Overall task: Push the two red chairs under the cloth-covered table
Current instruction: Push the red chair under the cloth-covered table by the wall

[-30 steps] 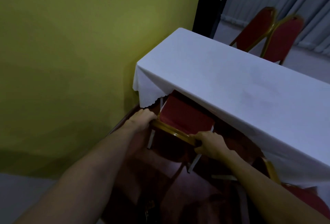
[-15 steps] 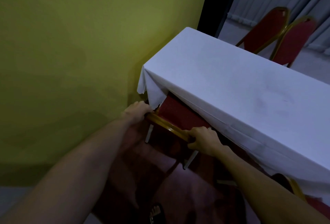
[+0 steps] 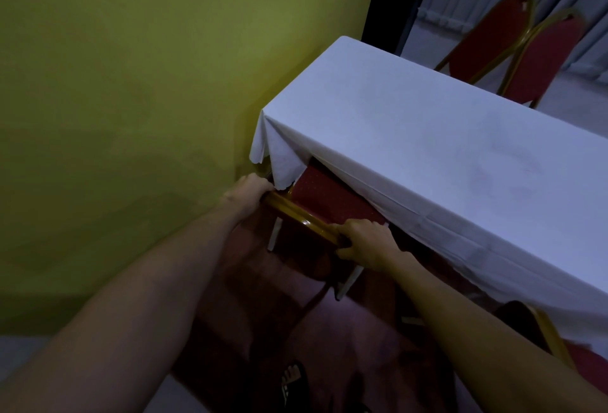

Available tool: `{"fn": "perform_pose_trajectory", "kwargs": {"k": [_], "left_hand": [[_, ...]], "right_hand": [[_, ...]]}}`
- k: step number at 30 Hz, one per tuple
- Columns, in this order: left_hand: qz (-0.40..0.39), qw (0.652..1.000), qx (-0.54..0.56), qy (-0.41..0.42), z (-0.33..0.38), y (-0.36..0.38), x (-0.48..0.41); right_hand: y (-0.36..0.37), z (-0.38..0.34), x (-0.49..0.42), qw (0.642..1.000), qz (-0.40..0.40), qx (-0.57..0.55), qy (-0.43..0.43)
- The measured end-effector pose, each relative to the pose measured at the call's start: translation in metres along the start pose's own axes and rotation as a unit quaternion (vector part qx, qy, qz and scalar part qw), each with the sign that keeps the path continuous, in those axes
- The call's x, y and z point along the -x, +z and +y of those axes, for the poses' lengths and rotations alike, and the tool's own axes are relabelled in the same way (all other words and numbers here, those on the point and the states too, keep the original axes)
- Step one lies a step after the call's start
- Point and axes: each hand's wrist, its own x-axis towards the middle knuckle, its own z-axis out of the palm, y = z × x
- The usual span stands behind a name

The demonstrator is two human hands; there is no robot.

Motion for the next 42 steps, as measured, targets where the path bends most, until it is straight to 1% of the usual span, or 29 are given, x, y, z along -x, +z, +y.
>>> {"fn": "perform_pose_trajectory", "kwargs": {"k": [2,4,6,9,11,14,18,22,23,25,27,29,31,33,36,39,42], "left_hand": [[-0.01,1.0,0.008,-0.008,0.003,0.0,0.0],[-0.006,1.0,0.001,-0.008,0.006,-0.001,-0.001],[0.022,1.0,0.009,-0.016,0.011,-0.004,-0.002],[0.089,0.995,0.04,0.009,0.04,-0.007,-0.002],[0.099,0.993,0.05,0.038,0.077,-0.003,-0.001],[0.066,0.993,0.044,0.084,0.135,0.015,0.001],[0.03,0.987,0.04,0.152,0.227,0.05,0.011],[0.027,0.979,0.034,0.197,0.318,0.096,0.035],[0.021,0.98,0.027,0.197,0.35,0.113,0.047],[0.014,0.979,0.002,0.201,0.378,0.13,0.06],[-0.001,0.983,0.003,0.182,0.411,0.15,0.08],[-0.007,0.982,-0.014,0.189,0.441,0.162,0.099],[-0.003,0.982,-0.021,0.189,0.46,0.173,0.118],[-0.007,0.981,-0.036,0.192,0.47,0.181,0.132],[-0.039,0.972,-0.095,0.209,0.478,0.186,0.145],[-0.046,0.966,-0.125,0.223,0.481,0.189,0.143],[-0.04,0.954,-0.151,0.257,0.488,0.189,0.138]], "right_hand": [[-0.001,0.002,0.005,1.0,0.004,-0.016,-0.002],[-0.004,0.007,0.015,0.999,0.022,-0.043,0.022],[-0.006,0.016,0.029,0.996,0.044,-0.058,0.052],[-0.009,0.041,0.063,0.991,0.065,-0.07,0.098],[-0.011,0.063,0.095,0.985,0.083,-0.087,0.127],[-0.013,0.095,0.144,0.968,0.133,-0.114,0.177],[-0.008,0.14,0.223,0.945,0.198,-0.103,0.238],[0.012,0.19,0.299,0.936,0.216,-0.098,0.26],[0.021,0.207,0.327,0.938,0.208,-0.105,0.255],[0.033,0.218,0.35,0.943,0.187,-0.12,0.246],[0.045,0.225,0.378,0.958,0.151,-0.129,0.208],[0.056,0.225,0.401,0.969,0.116,-0.135,0.17],[0.063,0.22,0.417,0.98,0.069,-0.13,0.132],[0.065,0.208,0.425,0.981,0.031,-0.156,0.109],[0.074,0.186,0.429,0.976,-0.031,-0.193,0.097],[0.089,0.163,0.423,0.97,-0.085,-0.196,0.116],[0.098,0.152,0.415,0.965,-0.097,-0.204,0.132]]}}
